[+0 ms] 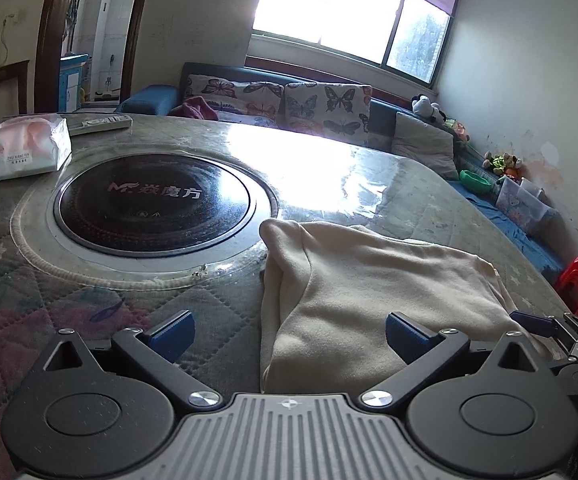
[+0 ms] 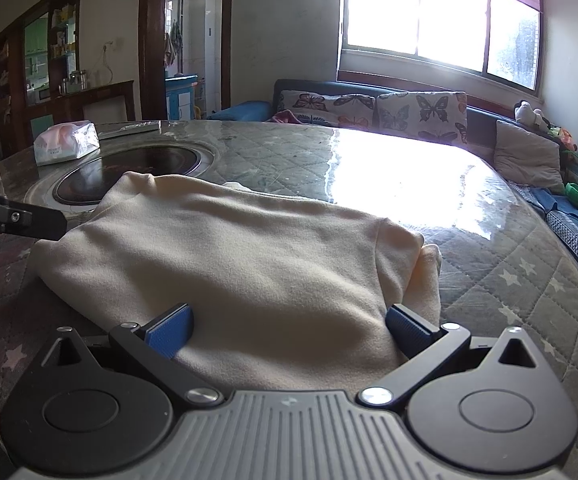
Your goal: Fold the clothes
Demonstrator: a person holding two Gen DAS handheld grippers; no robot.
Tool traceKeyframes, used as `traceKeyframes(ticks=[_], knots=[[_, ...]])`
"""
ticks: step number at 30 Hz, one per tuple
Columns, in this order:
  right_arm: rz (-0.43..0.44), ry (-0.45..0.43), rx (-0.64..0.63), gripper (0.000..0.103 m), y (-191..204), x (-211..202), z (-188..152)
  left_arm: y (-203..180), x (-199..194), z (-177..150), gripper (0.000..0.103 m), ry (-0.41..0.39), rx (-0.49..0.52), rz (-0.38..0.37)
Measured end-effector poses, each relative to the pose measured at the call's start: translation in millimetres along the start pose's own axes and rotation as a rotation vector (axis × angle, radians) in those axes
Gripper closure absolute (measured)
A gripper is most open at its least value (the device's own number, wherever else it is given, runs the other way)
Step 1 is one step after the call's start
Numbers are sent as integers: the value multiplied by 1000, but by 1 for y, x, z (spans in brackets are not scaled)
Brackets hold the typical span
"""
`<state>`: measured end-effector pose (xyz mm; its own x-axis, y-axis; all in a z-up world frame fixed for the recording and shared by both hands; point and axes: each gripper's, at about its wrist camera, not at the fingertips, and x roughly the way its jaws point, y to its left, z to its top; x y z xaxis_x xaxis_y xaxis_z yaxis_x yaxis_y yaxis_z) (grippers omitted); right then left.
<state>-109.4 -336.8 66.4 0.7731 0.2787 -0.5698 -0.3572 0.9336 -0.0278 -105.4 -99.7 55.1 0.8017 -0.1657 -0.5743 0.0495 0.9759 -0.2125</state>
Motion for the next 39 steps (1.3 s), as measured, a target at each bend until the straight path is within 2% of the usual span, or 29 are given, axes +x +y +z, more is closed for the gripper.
traceKeyframes(ticks=[12, 18, 27, 33, 39], knots=[[41, -15, 0, 0, -5, -8, 5, -8, 15, 14, 0, 17, 39, 28], [121, -57, -10, 0, -12, -14, 30, -11, 22, 21, 0, 22, 60, 41], [182, 53, 47, 0, -40, 34, 63, -10, 33, 31, 0, 20, 93, 65], [188, 111, 99, 0, -57, 64, 70, -9, 48, 34, 0, 43, 109, 83], [172, 110, 113, 0, -68, 67, 68, -3, 63, 35, 0, 76, 116, 119]])
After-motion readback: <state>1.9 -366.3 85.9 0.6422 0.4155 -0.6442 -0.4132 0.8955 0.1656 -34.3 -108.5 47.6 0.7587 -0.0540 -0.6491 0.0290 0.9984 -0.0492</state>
